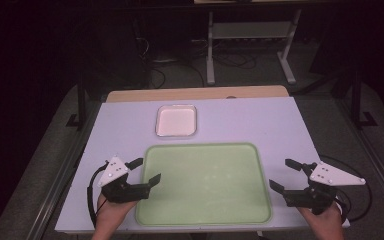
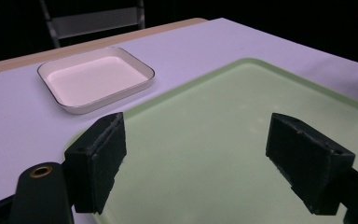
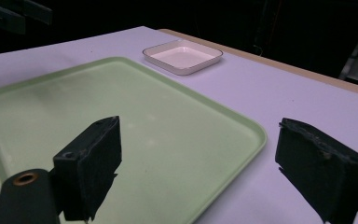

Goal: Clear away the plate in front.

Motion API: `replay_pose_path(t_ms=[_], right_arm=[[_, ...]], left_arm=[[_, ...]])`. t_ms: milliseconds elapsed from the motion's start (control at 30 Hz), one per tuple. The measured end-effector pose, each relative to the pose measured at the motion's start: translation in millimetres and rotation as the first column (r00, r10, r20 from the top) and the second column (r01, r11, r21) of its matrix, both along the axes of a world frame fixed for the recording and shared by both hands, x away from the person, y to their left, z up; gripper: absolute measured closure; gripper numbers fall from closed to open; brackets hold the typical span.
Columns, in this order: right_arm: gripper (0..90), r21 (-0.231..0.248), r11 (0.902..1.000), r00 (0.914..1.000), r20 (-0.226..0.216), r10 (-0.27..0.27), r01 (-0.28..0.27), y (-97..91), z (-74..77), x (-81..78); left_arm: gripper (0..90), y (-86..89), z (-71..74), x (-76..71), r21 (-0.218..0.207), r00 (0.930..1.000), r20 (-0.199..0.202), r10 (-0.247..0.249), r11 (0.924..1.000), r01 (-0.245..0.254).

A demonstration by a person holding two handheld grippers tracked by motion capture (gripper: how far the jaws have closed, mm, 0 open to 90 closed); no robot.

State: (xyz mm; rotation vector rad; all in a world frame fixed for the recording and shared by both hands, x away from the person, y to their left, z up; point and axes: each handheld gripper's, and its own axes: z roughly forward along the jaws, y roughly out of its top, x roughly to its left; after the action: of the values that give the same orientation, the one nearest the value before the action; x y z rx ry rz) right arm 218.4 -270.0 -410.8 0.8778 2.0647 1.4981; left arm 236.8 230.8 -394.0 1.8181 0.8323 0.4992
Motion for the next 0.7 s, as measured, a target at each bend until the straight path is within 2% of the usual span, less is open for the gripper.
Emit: replay_pose_path(t_ms=[700], right_arm=[[13.5,0.006,1.0,1.0,0.0,-0.002,0.002,-0.8,0.7,-0.2]], left_arm=[[19.3,-10.7,13.2,33.9,-0.024,0.9998,0.007,-0.017,0.9996,0.017]])
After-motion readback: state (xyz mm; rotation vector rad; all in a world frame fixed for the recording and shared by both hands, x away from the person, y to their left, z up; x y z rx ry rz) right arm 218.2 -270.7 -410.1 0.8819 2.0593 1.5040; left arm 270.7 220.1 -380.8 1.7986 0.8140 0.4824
